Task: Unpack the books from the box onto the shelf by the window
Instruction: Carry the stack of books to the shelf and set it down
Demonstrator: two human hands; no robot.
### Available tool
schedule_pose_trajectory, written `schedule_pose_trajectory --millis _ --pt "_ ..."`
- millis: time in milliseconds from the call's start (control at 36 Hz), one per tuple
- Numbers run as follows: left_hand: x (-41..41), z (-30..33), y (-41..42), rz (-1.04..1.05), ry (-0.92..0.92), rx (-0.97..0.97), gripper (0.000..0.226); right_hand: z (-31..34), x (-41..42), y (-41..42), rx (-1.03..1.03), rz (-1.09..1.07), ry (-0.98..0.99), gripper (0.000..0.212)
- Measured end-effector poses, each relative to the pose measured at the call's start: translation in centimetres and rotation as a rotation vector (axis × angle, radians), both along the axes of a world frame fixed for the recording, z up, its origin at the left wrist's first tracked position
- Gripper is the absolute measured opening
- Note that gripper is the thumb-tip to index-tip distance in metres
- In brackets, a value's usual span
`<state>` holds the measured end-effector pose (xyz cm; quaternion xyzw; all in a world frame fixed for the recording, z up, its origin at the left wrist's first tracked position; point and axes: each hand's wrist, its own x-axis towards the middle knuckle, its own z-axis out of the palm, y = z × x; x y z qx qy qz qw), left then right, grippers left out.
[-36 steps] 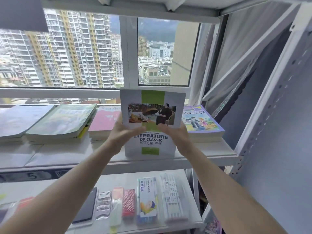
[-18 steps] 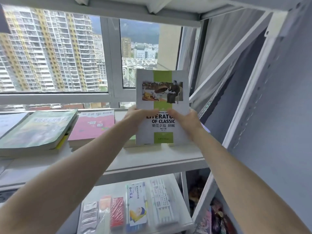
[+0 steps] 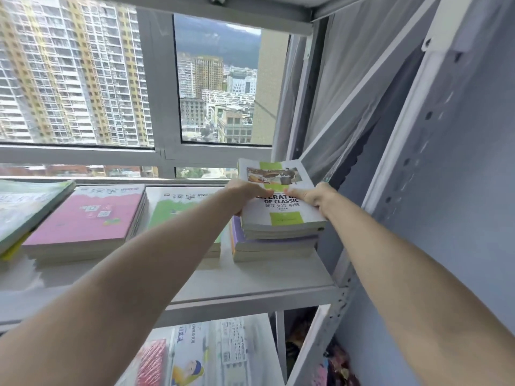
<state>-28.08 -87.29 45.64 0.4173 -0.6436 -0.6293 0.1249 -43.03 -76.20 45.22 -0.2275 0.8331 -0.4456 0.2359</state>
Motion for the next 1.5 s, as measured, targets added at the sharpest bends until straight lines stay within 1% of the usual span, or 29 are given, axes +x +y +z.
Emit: schedule_pose_trajectory --millis 56,111,167,250,278,389,528,611,639,694,722,778,833,889,944,972,1028,1083,1139,1222,1278,1389,1500 --pt "-0.2 -0.3 -0.1 0.002 -0.047 -0.027 0.056 -0.2 -0.2 -0.4 0.046 0.011 0.027 0.098" --pt "-0.2 -0.6 -0.2 0.008 -0.095 -0.082 0.056 -0.5 -0.2 -0.7 0.086 0.014 0.05 0.096" --pt "0.0 -0.8 -0.4 0.012 -0.139 -0.132 0.058 -0.7 0.0 -0.9 0.124 0.013 0.063 0.088" --pt "0.1 -1.0 -0.7 0.014 -0.157 -0.161 0.063 -0.7 0.3 -1.2 0.153 0.008 0.065 0.072" --pt "0.1 -1.0 -0.8 0.016 -0.169 -0.174 0.064 -0.6 0.3 -1.2 0.159 0.0 0.068 0.069" --pt "-0.2 -0.8 -1.1 0.033 -0.217 -0.246 0.066 -0.4 0.3 -1.5 0.182 -0.022 0.073 0.076" --pt "-0.4 -0.6 -1.2 0.019 -0.272 -0.265 0.074 -0.6 0.5 -1.7 0.227 -0.026 0.084 0.087" --pt "-0.7 -0.6 -1.3 0.001 -0.302 -0.272 0.077 -0.6 0.6 -1.6 0.248 -0.028 0.084 0.083" --pt "-0.7 -0.6 -1.3 -0.01 -0.316 -0.269 0.076 -0.6 0.6 -1.6 0.25 -0.025 0.077 0.083" --pt "-0.7 -0.5 -1.2 -0.039 -0.357 -0.278 0.068 -0.7 0.6 -1.7 0.244 -0.022 0.069 0.085" --pt "-0.7 -0.5 -1.2 -0.046 -0.376 -0.29 0.063 -0.7 0.5 -1.6 0.239 -0.021 0.069 0.087" --pt "-0.5 -0.5 -1.2 -0.041 -0.392 -0.311 0.06 -0.8 0.6 -1.6 0.232 -0.019 0.069 0.093" --pt "-0.3 -0.7 -1.1 -0.036 -0.393 -0.315 0.066 -0.8 0.6 -1.6 0.227 -0.019 0.095 0.093" --pt "-0.2 -0.9 -1.0 -0.034 -0.404 -0.335 0.072 -0.5 0.6 -1.6 0.203 -0.019 0.109 0.089" --pt "0.0 -0.9 -0.9 -0.026 -0.397 -0.356 0.069 -0.4 0.5 -1.5 0.182 -0.024 0.089 0.089" --pt "0.1 -1.0 -0.8 -0.023 -0.389 -0.358 0.067 -0.4 0.5 -1.5 0.183 -0.028 0.079 0.093" --pt "0.2 -1.1 -0.8 -0.022 -0.385 -0.359 0.072 -0.4 0.5 -1.4 0.194 -0.034 0.08 0.101" --pt "0.4 -1.3 -0.7 -0.015 -0.384 -0.373 0.079 -0.4 0.7 -1.4 0.189 -0.036 0.077 0.102" --pt "0.6 -1.6 -0.5 -0.001 -0.36 -0.372 0.082 -0.3 0.8 -1.4 0.191 -0.031 0.058 0.097" --pt "1.1 -1.9 -0.4 0.012 -0.335 -0.36 0.085 -0.1 1.0 -1.3 0.2 -0.034 -0.009 0.084" --pt "1.4 -2.1 -0.3 0.024 -0.318 -0.339 0.088 -0.2 1.0 -1.3 0.197 -0.015 0.019 0.079" --pt "2.1 -2.2 -0.2 0.019 -0.3 -0.29 0.088 -0.4 1.5 -0.9 0.205 -0.064 0.121 0.102" --pt "2.8 -2.2 -0.1 0.008 -0.29 -0.269 0.082 -0.6 1.3 -1.0 0.215 -0.064 0.161 0.105"
